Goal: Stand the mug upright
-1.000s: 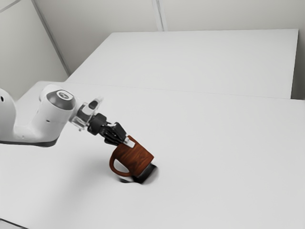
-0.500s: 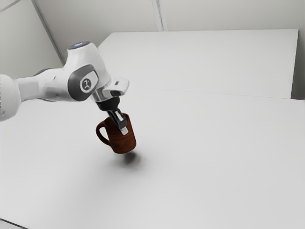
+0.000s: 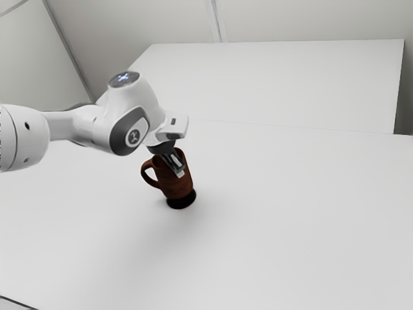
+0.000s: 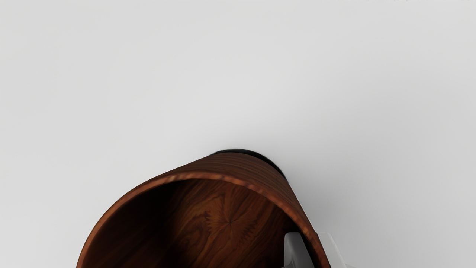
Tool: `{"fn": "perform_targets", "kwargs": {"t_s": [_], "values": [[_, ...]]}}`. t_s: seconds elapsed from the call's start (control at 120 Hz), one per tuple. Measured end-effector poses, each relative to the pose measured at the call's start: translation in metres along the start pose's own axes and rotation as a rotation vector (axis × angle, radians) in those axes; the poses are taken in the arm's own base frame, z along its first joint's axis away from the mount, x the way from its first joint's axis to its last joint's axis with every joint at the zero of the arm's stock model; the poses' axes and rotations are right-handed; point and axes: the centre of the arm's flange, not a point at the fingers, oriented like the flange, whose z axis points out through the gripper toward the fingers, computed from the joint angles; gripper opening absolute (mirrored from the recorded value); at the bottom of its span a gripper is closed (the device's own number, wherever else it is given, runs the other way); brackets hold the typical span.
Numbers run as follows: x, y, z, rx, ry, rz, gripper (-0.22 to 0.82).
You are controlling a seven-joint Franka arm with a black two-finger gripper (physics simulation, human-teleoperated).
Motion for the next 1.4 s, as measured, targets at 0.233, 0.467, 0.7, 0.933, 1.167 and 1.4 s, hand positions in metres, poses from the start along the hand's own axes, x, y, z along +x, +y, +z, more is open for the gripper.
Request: {"fn": "perform_targets", "kwargs": {"t_s": [0.233,0.467,0.7,0.933,1.167,1.4], "values": [[0.003,-0.009,0.029,-0.004,-0.011,-0.063,-0.18],[-0.004,-0.032,0.034,0.003,0.0,-0.142,-0.18],[-0.003,-0.028,0.038,-0.015,-0.003,-0.172,0.0],[0.022,-0.041,-0.006,-0.008,0.038,-0.187,0.39],[0.067,-0.096,-0.137,0.012,0.05,-0.222,0.52],[0.041,-0.115,-0.187,-0.038,-0.066,-0.246,0.56]]}}
